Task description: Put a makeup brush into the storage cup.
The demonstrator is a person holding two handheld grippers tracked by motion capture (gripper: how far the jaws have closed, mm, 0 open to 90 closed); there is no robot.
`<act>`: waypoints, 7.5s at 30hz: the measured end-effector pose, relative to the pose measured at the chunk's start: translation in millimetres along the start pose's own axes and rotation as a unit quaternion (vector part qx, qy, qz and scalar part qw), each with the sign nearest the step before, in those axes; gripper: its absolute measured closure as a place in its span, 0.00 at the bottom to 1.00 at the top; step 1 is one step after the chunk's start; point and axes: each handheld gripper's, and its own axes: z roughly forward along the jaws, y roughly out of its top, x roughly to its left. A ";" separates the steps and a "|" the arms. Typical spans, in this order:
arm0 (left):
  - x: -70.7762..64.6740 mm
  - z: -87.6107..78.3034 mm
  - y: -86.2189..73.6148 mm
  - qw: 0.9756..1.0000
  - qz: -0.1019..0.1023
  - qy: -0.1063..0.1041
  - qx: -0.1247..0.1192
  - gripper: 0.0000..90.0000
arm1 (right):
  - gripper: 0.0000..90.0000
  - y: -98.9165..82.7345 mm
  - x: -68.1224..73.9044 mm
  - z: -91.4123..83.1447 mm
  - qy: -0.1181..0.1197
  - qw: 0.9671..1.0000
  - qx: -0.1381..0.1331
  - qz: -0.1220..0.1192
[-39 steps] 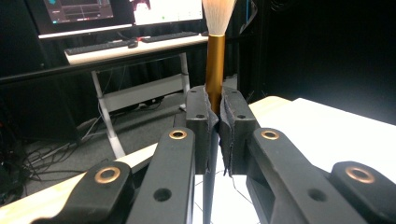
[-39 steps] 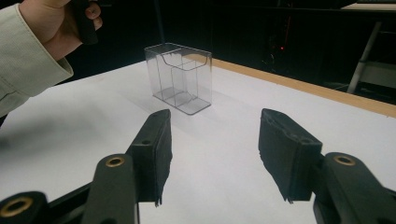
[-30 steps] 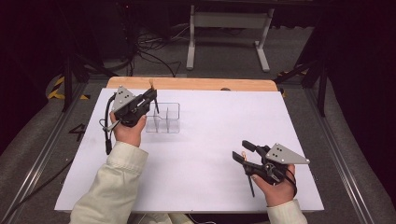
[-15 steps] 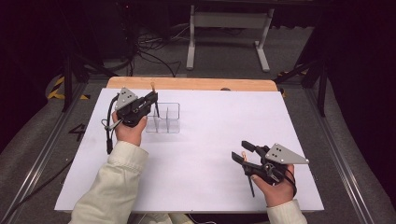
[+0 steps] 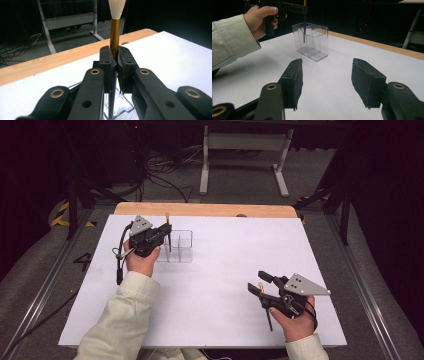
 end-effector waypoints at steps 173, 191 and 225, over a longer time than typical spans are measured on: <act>-19.9 -104.7 2.6 0.997 0.023 -0.055 0.039 0.15 | 0.70 -14.6 -20.7 44.6 -0.053 0.834 0.549 0.016; -20.3 -105.1 2.5 0.997 0.022 -0.057 0.042 0.16 | 0.91 -12.7 -24.0 49.4 -0.084 0.821 0.562 0.060; -27.5 -109.9 5.3 0.993 -0.003 -0.114 -0.035 0.05 | 0.94 24.9 -13.6 30.0 -0.071 0.921 0.382 0.013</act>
